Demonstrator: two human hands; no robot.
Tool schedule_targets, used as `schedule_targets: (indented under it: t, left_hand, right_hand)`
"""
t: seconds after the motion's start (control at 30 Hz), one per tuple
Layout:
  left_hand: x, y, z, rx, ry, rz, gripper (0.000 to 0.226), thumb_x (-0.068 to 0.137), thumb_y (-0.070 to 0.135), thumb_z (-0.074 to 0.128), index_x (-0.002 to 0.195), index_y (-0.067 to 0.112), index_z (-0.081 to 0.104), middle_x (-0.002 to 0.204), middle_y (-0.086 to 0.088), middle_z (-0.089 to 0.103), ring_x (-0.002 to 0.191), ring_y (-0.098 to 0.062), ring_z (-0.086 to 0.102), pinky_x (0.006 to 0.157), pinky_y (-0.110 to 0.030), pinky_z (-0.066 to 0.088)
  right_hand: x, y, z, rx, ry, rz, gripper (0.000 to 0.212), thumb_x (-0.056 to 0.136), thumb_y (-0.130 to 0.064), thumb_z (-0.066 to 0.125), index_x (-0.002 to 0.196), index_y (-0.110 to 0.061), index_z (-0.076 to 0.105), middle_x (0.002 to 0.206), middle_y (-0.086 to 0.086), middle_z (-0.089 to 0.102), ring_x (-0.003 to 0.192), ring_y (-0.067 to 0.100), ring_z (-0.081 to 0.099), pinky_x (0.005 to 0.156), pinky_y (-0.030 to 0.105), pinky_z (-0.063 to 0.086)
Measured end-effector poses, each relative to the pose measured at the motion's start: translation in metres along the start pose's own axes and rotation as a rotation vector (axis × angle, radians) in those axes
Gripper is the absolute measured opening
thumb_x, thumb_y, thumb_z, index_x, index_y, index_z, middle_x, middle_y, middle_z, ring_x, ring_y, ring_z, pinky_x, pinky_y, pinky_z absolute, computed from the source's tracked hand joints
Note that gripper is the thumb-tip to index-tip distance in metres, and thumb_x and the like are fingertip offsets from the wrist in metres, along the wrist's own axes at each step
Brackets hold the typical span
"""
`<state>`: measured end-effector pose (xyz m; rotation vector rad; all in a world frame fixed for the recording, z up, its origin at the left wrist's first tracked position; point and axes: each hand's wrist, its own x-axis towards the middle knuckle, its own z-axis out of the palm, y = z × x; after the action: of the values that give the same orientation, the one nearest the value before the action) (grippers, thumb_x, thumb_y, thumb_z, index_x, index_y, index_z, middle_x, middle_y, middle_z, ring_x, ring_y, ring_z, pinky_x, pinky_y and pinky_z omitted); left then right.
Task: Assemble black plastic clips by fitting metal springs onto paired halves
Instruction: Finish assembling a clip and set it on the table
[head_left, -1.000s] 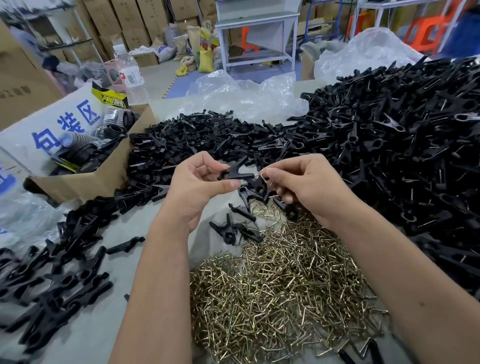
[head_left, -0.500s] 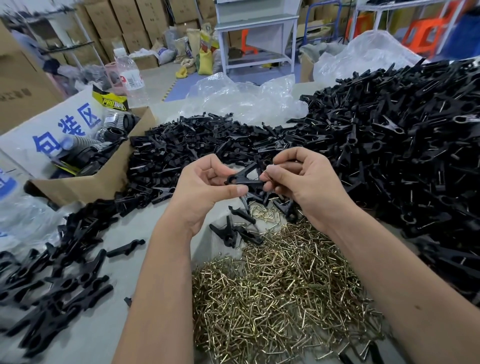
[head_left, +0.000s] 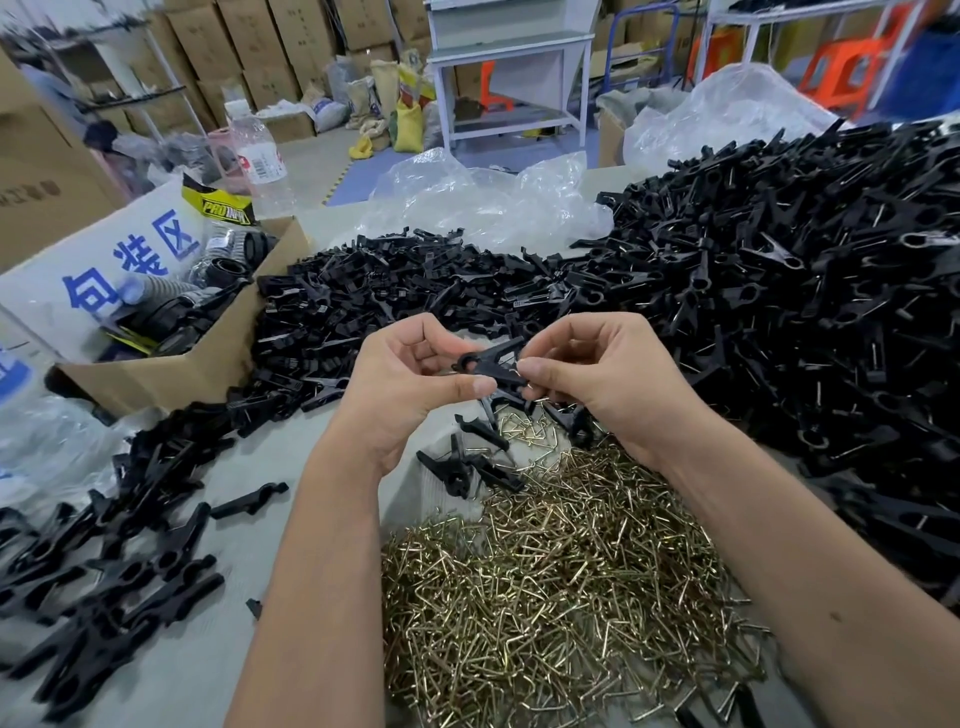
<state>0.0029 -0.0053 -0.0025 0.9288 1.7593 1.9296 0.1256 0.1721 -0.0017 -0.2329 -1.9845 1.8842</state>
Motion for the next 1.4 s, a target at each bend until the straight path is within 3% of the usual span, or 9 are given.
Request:
schedule_targets:
  t: [0.2, 0.37, 0.53, 0.67, 0.73, 0.93, 1.03, 1.17, 1.4]
  left_hand:
    - [0.001, -0.001, 0.001, 0.010, -0.042, -0.054, 0.042, 0.052, 0.006, 0.093, 0.085, 0.005, 0.066, 0.090, -0.014, 0.075, 0.085, -0.023, 0.070, 0.076, -0.032, 0.060]
    - [0.000, -0.002, 0.000, 0.022, -0.071, -0.081, 0.044, 0.053, 0.001, 0.096, 0.086, 0.005, 0.067, 0.089, -0.014, 0.075, 0.081, -0.023, 0.068, 0.072, -0.031, 0.059]
    - [-0.001, 0.000, 0.002, 0.012, -0.095, -0.102, 0.041, 0.052, 0.003, 0.095, 0.082, 0.008, 0.068, 0.090, -0.017, 0.075, 0.077, -0.022, 0.070, 0.068, -0.029, 0.059]
    - [-0.002, 0.004, 0.003, -0.112, -0.119, -0.070, 0.036, 0.057, 0.004, 0.091, 0.083, 0.010, 0.067, 0.090, -0.011, 0.077, 0.081, -0.021, 0.073, 0.072, -0.028, 0.059]
    - [-0.003, 0.005, 0.005, -0.174, -0.144, -0.060, 0.032, 0.062, -0.005, 0.086, 0.079, 0.016, 0.069, 0.091, -0.008, 0.078, 0.082, -0.021, 0.074, 0.072, -0.029, 0.060]
    - [-0.003, 0.008, 0.011, -0.233, -0.145, -0.027, 0.036, 0.057, -0.003, 0.092, 0.074, 0.022, 0.072, 0.088, -0.008, 0.077, 0.085, -0.022, 0.075, 0.077, -0.032, 0.061]
    - [-0.003, 0.007, 0.016, -0.247, -0.157, -0.030, 0.035, 0.058, -0.003, 0.091, 0.071, 0.024, 0.072, 0.104, -0.012, 0.079, 0.102, -0.021, 0.076, 0.078, -0.028, 0.060]
    - [-0.003, 0.008, 0.018, -0.264, -0.135, -0.008, 0.032, 0.055, 0.017, 0.097, 0.074, 0.022, 0.071, 0.108, -0.010, 0.078, 0.088, -0.022, 0.075, 0.078, -0.031, 0.060]
    - [-0.002, 0.005, 0.015, -0.246, -0.067, -0.001, 0.028, 0.072, -0.010, 0.076, 0.082, 0.009, 0.058, 0.096, -0.008, 0.079, 0.085, -0.021, 0.077, 0.072, -0.025, 0.059]
  right_hand:
    - [0.001, 0.002, -0.002, 0.017, -0.002, -0.039, 0.046, 0.078, 0.001, 0.086, 0.111, -0.005, 0.055, 0.083, 0.009, 0.075, 0.076, 0.033, 0.077, 0.074, 0.034, 0.063]
    - [0.002, -0.001, -0.005, -0.026, -0.078, -0.078, 0.053, 0.080, 0.007, 0.084, 0.118, -0.009, 0.051, 0.094, 0.014, 0.067, 0.066, 0.017, 0.065, 0.067, 0.027, 0.056]
    - [-0.001, -0.003, -0.003, -0.115, -0.066, -0.104, 0.052, 0.080, 0.002, 0.085, 0.117, -0.013, 0.052, 0.097, 0.010, 0.067, 0.067, 0.017, 0.062, 0.067, 0.027, 0.054]
    - [-0.003, -0.006, 0.004, 0.263, -0.057, 0.018, 0.051, 0.066, -0.016, 0.092, 0.106, -0.010, 0.062, 0.088, 0.007, 0.067, 0.076, 0.018, 0.066, 0.076, 0.028, 0.059]
    - [-0.004, -0.007, 0.011, 0.457, -0.114, 0.132, 0.041, 0.064, -0.024, 0.090, 0.095, -0.012, 0.066, 0.079, 0.003, 0.064, 0.070, 0.015, 0.063, 0.064, 0.024, 0.056]
    - [-0.008, -0.007, 0.015, 0.430, -0.204, 0.262, 0.042, 0.073, -0.048, 0.077, 0.099, -0.017, 0.071, 0.073, 0.005, 0.063, 0.053, 0.012, 0.056, 0.041, 0.017, 0.044]
    - [-0.008, -0.005, 0.017, 0.564, -0.244, 0.275, 0.044, 0.079, -0.048, 0.070, 0.110, -0.017, 0.076, 0.068, 0.005, 0.064, 0.049, 0.009, 0.058, 0.042, 0.014, 0.047]
    - [-0.008, -0.003, 0.019, 0.674, -0.287, 0.294, 0.049, 0.086, -0.047, 0.063, 0.123, -0.017, 0.074, 0.068, 0.003, 0.060, 0.048, 0.006, 0.056, 0.042, 0.011, 0.047]
    - [-0.007, 0.000, 0.009, 0.814, -0.438, 0.318, 0.040, 0.098, -0.027, 0.062, 0.135, -0.013, 0.069, 0.083, 0.006, 0.062, 0.065, 0.006, 0.062, 0.048, 0.011, 0.053]
